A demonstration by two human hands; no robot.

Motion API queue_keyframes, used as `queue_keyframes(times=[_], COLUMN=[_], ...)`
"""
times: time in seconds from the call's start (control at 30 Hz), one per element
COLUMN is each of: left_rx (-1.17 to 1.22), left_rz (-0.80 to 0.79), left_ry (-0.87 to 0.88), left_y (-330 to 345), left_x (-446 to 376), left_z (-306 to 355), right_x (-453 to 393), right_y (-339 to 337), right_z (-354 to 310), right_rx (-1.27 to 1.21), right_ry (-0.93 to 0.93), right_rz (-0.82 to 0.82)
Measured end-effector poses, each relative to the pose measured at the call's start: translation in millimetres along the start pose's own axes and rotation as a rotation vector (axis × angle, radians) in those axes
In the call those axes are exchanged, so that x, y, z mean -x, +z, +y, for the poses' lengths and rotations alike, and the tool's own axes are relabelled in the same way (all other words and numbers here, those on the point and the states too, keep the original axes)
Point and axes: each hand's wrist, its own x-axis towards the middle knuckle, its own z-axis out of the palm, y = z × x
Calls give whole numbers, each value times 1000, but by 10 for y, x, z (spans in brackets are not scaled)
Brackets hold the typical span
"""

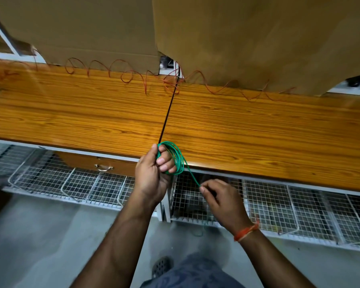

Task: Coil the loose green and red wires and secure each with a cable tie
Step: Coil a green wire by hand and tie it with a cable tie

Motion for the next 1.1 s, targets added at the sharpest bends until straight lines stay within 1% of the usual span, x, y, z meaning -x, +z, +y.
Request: queue_keyframes(times=[0.07, 0.13, 0.23, 0.27, 0.3, 0.37, 0.53, 0.67, 0.73, 0.8, 0.9, 1.0, 1.1], left_rx=[-15, 40, 107, 100, 76, -19, -395, -701, -817, -885, -818, -698, -543], left_rz=[27, 40, 38, 38, 42, 50, 9, -140, -173, -200, -230, -239, -313], left_ry=[62, 106, 142, 150, 162, 192, 300, 364, 388, 409, 327, 196, 98], left_y=[3, 6, -1, -5, -12, -27, -35, -66, -86, -128, -150, -118, -124], left_x=[-45, -93, -130, -135, -145, -161, -169, -143, -147, -158, -147, -112, -84], left_z=[11, 90, 251, 284, 301, 292, 236, 294, 307, 319, 368, 436, 498], right_x=[-25, -38, -28, -25, -36, -92, -347, -555, -670, -762, -863, -954, -979], right_y=[-37, -43, -73, -100, -125, -168, -238, -257, -265, -280, -281, -202, -64], right_z=[-89, -64, 52, 58, 36, -86, -589, -896, -989, -1084, -1207, -1227, -1172], right_rx=[50, 48, -70, -80, -65, -13, 34, 30, 23, 21, 9, -104, -136], right_ry=[-72, -70, 60, 77, 55, -52, -296, -415, -426, -437, -422, -276, -175], right_rz=[-77, -90, 38, 82, 108, 98, 50, 132, 190, 237, 264, 278, 250])
